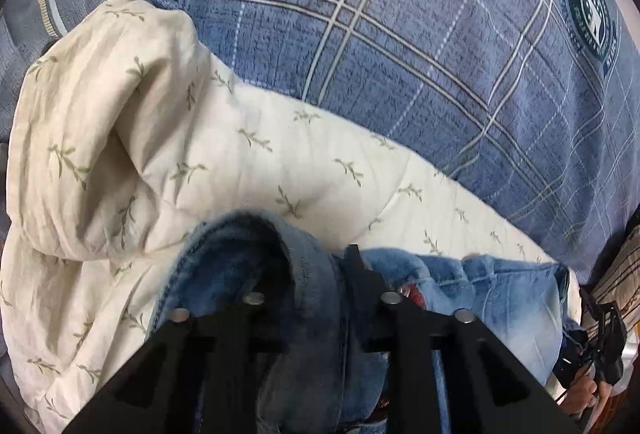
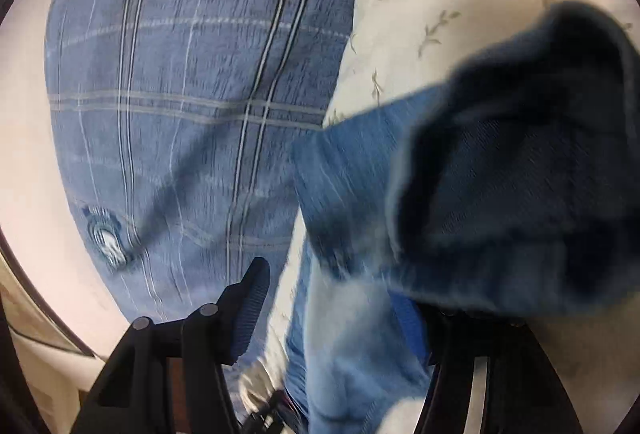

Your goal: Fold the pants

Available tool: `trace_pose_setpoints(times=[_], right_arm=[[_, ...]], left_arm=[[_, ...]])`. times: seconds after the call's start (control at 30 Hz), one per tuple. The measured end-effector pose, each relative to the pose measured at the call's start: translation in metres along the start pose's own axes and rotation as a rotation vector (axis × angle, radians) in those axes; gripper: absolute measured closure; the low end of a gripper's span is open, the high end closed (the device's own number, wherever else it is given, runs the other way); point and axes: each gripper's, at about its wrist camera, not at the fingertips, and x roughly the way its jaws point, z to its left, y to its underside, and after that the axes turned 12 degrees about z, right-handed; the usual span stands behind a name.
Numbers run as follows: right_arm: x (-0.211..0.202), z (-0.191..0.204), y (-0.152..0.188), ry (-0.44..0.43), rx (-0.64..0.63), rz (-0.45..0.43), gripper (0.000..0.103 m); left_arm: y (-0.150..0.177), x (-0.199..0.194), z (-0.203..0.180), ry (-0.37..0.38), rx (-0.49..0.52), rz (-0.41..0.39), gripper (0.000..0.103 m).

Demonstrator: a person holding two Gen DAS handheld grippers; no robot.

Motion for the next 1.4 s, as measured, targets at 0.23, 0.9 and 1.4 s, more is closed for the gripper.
trace_pose_setpoints(times=[0.23,0.9,1.4], right_arm=[[0.001,0.010,-0.003,0.068,-0.058,-0.053,0.088],[-0.225,0.001,0.018,-0.072,-0.162,-0.217,0.095],[-0.312,-0.091,0.075,0.126,-0.274,0.080,0.095]], left_arm=[[-0.001,-0.011,-0.005,0.028,0.048,-0.069,0.092],[0.099,-0.189,0.013,0.274,0.187,-0.307,0.093],[0.259,-0.174,0.083,0.212,0.225,-0.123,0.092]])
